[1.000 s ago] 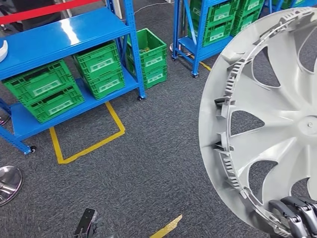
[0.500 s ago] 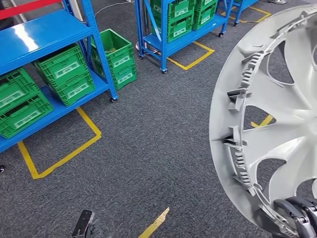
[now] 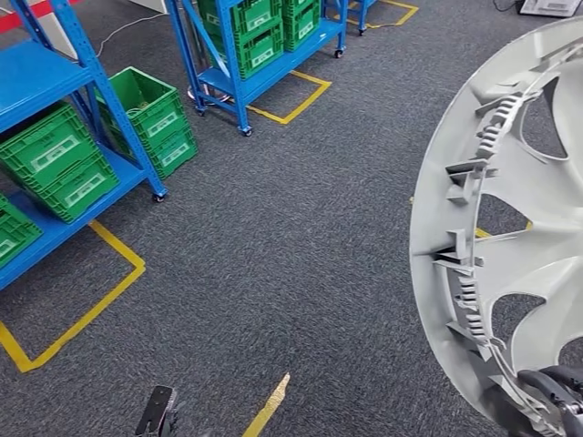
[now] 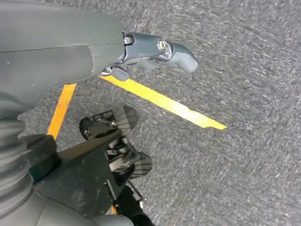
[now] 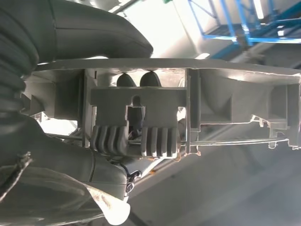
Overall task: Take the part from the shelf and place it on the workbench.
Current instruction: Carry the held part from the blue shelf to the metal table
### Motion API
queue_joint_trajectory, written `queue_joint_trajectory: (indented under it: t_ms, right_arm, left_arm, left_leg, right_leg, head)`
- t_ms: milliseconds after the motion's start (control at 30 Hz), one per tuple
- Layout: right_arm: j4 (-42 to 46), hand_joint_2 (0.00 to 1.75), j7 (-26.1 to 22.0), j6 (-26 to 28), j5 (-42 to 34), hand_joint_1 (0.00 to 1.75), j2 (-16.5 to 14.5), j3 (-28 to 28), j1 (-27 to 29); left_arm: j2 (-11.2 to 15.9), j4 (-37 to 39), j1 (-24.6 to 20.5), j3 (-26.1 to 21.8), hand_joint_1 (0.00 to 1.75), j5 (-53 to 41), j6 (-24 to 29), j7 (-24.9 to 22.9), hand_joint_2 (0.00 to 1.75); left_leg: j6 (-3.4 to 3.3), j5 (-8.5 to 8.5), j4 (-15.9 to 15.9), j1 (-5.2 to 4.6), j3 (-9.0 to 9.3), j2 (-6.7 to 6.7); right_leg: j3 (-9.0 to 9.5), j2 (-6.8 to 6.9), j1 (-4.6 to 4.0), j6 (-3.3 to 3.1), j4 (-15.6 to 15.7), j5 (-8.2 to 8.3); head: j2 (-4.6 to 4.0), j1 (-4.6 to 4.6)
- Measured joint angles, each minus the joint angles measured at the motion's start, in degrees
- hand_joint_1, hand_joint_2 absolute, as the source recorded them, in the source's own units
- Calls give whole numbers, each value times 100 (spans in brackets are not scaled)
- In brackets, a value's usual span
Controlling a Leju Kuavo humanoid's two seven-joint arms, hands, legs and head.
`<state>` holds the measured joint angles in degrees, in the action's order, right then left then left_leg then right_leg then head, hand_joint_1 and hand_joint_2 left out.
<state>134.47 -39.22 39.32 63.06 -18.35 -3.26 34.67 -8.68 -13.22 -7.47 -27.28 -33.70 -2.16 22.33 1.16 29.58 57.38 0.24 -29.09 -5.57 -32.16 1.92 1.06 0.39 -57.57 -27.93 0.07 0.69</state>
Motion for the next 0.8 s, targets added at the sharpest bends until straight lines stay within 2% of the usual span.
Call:
queue_joint_trajectory:
  t_ms: [33,67,100,133,167,200,233,267,333,367,400,467,500,533,600,633,667,700,733,767,800]
  right_arm:
    - [-13,175,43,0,-7,175,-10,-9,11]
    - [-29,175,101,0,-5,175,-15,-18,22]
    - [-45,175,162,0,3,175,-17,-25,25]
    - [-63,175,228,0,15,175,-19,-33,30]
    - [-78,175,296,0,29,175,-19,-44,38]
    - [-88,175,359,0,41,175,-18,-55,46]
    - [-96,175,419,0,48,175,-17,-66,52]
    - [-100,175,476,0,48,175,-17,-77,58]
    - [-111,175,580,0,32,175,-16,-100,59]
    - [-118,175,631,0,25,175,-16,-114,57]
    - [-127,175,675,0,24,175,-16,-128,60]
    - [-140,175,744,0,30,175,-14,-161,83]
    - [-146,175,763,0,32,175,-12,-176,99]
    - [-150,175,772,0,31,175,-10,-191,104]
    - [-164,175,779,0,31,175,-1,-214,89]
    - [-173,175,779,0,32,175,3,-222,79]
    - [-185,175,783,0,32,175,7,-231,76]
    - [-198,175,801,0,31,175,9,-242,79]
    - [-211,175,831,0,27,175,12,-255,83]
    - [-226,175,878,0,14,175,18,-270,87]
    - [-239,175,938,0,-12,175,28,-287,90]
  left_arm:
    - [-1,0,3,-2,0,-4,4,6,175]
    - [0,0,13,-4,0,-13,8,10,175]
    - [2,0,31,-7,0,-22,12,12,175]
    - [4,0,53,-13,0,-32,14,13,175]
    - [5,0,71,-21,0,-42,15,15,175]
    - [5,0,82,-28,0,-49,15,17,175]
    - [5,0,86,-35,0,-54,16,20,175]
    - [6,0,86,-40,0,-57,17,22,175]
    - [24,0,84,-56,0,-67,22,25,175]
    - [33,0,82,-68,0,-74,25,25,175]
    - [37,0,80,-80,0,-82,27,25,175]
    - [29,0,71,-97,0,-94,28,25,175]
    - [25,0,65,-102,0,-95,31,25,175]
    - [24,0,60,-107,0,-95,32,26,175]
    - [21,0,70,-119,0,-96,34,26,175]
    - [20,0,83,-124,0,-97,33,25,175]
    - [20,0,96,-128,0,-97,33,25,175]
    - [19,0,102,-132,0,-98,34,25,175]
    - [18,0,102,-135,0,-99,38,25,175]
    - [16,0,97,-138,0,-101,44,25,175]
    - [16,0,91,-140,0,-103,50,25,175]
  left_leg:
    - [23,151,186,14,-74,152]
    - [40,361,502,26,-206,329]
    - [37,576,909,28,-381,439]
    - [31,737,1297,27,-549,487]
    - [20,796,1549,26,-659,506]
    - [1,735,1587,25,-672,515]
    - [-27,568,1396,22,-582,536]
    - [-68,339,1028,16,-410,609]
    - [-158,27,293,7,-80,869]
    - [-184,-23,73,4,10,966]
    - [-196,-10,-13,-1,35,1001]
    - [-208,-33,-86,1,45,899]
    - [-225,-69,-125,6,50,837]
    - [-244,-105,-164,14,51,764]
    - [-267,-141,-198,10,35,592]
    - [-270,-143,-197,4,23,500]
    - [-269,-144,-196,1,15,403]
    - [-266,-143,-195,1,10,312]
    - [-257,-139,-193,4,8,226]
    - [-240,-130,-187,10,12,146]
    - [-210,-112,-170,10,22,81]
  right_leg:
    - [-15,-56,8,-42,9,23]
    - [-35,-117,12,-79,13,45]
    - [-60,-185,5,-104,12,60]
    - [-82,-262,-6,-121,10,74]
    - [-99,-346,-18,-130,8,88]
    - [-109,-431,-29,-134,6,100]
    - [-112,-515,-38,-130,5,112]
    - [-112,-598,-44,-121,4,124]
    - [-130,-743,-56,-86,-7,151]
    - [-158,-807,-53,-57,-15,170]
    - [-190,-864,-44,-21,-15,192]
    - [-251,-939,-17,51,-14,232]
    - [-300,-860,-20,76,-62,202]
    - [-392,-718,-27,96,-215,99]
    - [-697,-381,-39,133,-839,-275]
    - [-861,-296,-30,158,-1217,-465]
    - [-971,-255,-17,184,-1502,-581]
    - [-993,-228,0,208,-1616,-601]
    - [-900,-199,23,230,-1516,-523]
    - [-691,-142,48,252,-1205,-370]
    - [-432,-15,66,277,-784,-230]
  head:
    - [0,-7]
    - [0,-16]
    - [0,-21]
    - [0,-22]
    - [0,-23]
    - [0,-23]
    - [0,-22]
    - [0,-24]
    - [0,-19]
    - [0,-23]
    - [0,-22]
    - [0,-30]
    - [0,-22]
    - [0,-9]
    - [0,23]
    - [0,34]
    - [0,35]
    - [0,36]
    - [0,37]
    - [0,37]
    - [0,38]
